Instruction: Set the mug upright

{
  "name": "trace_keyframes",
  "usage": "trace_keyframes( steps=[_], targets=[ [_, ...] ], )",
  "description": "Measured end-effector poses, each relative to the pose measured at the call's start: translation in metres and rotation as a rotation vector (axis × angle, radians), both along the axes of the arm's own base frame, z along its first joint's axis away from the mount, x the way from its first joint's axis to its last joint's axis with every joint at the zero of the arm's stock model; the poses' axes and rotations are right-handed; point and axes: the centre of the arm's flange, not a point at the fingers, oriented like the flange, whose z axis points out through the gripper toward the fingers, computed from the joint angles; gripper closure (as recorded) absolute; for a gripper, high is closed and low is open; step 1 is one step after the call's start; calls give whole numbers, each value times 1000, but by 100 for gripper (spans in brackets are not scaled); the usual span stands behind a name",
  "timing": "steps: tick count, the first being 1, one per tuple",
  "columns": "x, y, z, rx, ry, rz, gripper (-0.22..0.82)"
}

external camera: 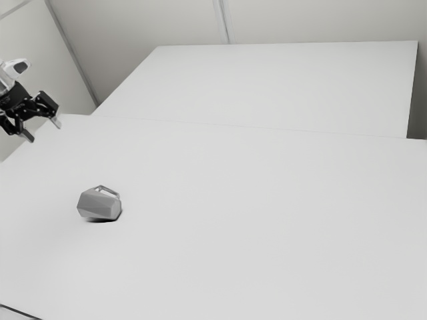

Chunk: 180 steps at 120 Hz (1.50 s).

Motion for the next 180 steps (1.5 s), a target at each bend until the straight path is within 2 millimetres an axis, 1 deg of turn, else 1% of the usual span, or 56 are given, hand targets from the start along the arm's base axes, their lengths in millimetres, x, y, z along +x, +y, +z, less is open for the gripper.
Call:
trace_keyframes(
  steps=[10,17,20,24,30,35,57,65,83,100,121,124,129,142,151,164,180],
  targets=[
    [-9,28,-33,-94,13,41,0],
    [-13,40,-52,-141,28,48,0],
    [-12,41,-60,-158,35,41,0],
    [-8,36,-71,-181,48,21,0],
    [2,29,-95,-225,73,-10,0],
    [7,28,-117,-264,92,-23,0],
    [3,52,-188,-396,110,-25,0],
    [7,53,-206,-436,94,-35,0],
    [13,56,-238,-514,46,-43,0],
    [17,52,-252,-557,-7,-50,0],
    [18,36,-267,-623,-48,-48,0],
    [19,35,-269,-630,-54,-48,1],
    [19,33,-269,-635,-60,-49,10],
    [18,33,-271,-632,-60,-61,39],
    [19,31,-271,-629,-60,-72,53],
    [22,27,-270,-625,-61,-88,65],
    [27,24,-267,-614,-65,-107,72]
  ],
)
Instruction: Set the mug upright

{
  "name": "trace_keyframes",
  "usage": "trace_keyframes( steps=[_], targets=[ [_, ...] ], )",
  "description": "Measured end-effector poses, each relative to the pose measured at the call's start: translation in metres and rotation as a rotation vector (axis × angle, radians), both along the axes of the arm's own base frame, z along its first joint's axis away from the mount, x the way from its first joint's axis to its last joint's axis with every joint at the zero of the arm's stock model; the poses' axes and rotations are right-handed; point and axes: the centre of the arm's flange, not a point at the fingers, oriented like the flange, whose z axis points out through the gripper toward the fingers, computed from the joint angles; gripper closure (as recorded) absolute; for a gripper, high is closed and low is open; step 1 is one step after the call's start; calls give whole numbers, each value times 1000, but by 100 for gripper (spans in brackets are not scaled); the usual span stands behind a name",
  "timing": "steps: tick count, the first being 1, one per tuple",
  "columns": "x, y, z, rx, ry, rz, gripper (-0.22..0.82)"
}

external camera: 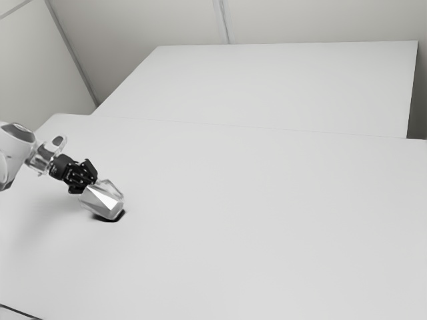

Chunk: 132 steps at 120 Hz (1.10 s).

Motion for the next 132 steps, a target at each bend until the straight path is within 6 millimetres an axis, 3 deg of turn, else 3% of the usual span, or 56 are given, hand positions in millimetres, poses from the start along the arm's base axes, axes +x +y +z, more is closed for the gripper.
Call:
trace_keyframes(
  steps=[16,26,44,56,71,132],
  targets=[
    [2,-3,7,32,3,-34,75],
    [11,-16,25,103,13,-112,76],
    [26,-65,84,331,24,-313,78],
    [16,-110,105,452,26,-398,78],
    [13,-149,100,554,13,-429,78],
    [43,-227,82,721,-117,-301,79]
  ],
)
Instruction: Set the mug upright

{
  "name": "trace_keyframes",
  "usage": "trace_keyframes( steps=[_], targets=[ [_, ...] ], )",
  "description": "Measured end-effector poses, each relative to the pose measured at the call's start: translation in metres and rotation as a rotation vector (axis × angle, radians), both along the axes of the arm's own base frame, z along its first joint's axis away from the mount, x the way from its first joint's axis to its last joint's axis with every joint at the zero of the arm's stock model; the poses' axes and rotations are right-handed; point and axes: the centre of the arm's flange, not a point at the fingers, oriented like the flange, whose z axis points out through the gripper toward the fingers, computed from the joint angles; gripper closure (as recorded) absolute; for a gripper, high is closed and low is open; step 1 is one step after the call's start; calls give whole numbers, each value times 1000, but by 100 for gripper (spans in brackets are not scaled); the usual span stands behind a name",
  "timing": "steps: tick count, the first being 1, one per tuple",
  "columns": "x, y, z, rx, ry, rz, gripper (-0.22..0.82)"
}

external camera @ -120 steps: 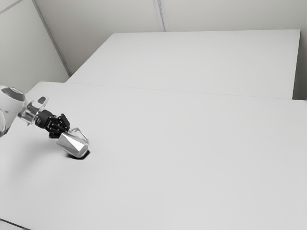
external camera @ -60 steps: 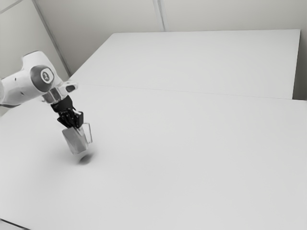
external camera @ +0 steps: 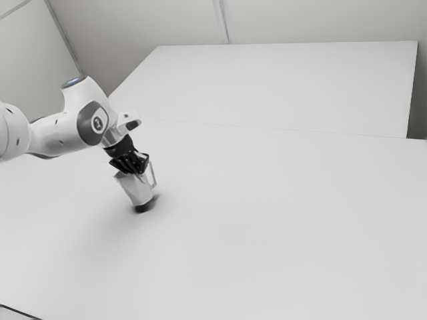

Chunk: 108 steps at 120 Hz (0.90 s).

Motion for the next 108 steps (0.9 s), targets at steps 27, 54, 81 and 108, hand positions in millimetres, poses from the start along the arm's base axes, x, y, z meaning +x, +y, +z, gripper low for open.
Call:
trace_keyframes(
  steps=[27,54,81,108],
  targets=[
    [8,-4,-16,4,-10,59,68],
    [10,-17,5,14,-45,68,25],
    [21,-23,68,90,-148,30,9],
    [35,-20,151,224,-156,-31,3]
  ],
)
